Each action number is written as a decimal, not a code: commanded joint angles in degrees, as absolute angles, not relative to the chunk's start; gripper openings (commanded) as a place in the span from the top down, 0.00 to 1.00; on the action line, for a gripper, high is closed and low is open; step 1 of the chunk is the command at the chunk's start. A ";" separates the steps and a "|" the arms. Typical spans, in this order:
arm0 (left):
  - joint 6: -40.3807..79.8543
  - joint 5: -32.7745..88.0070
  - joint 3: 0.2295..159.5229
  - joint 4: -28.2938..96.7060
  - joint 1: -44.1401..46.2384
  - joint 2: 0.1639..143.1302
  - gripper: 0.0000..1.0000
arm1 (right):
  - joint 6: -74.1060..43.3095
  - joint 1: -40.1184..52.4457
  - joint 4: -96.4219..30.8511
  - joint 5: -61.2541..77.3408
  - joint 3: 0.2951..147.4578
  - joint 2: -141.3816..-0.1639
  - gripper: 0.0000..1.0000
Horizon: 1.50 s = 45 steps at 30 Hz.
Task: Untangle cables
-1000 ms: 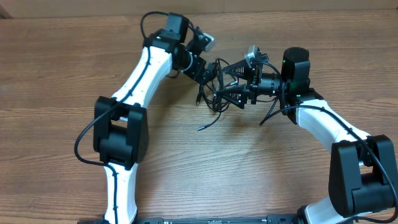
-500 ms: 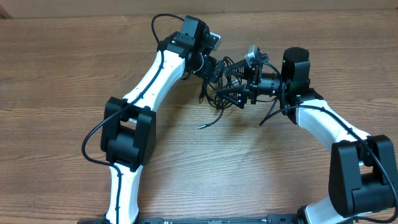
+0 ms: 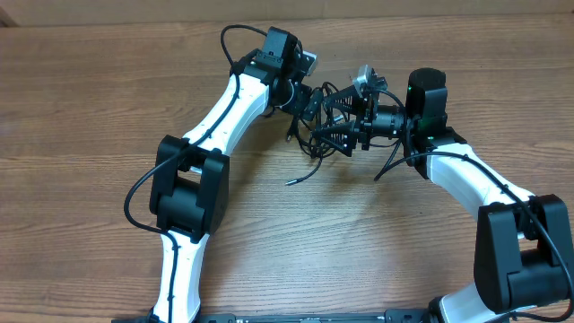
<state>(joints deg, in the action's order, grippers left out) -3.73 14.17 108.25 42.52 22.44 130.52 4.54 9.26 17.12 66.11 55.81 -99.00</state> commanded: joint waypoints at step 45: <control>-14.37 17.58 108.36 43.62 19.22 126.13 0.00 | 4.99 9.26 17.34 64.47 56.25 -99.04 0.00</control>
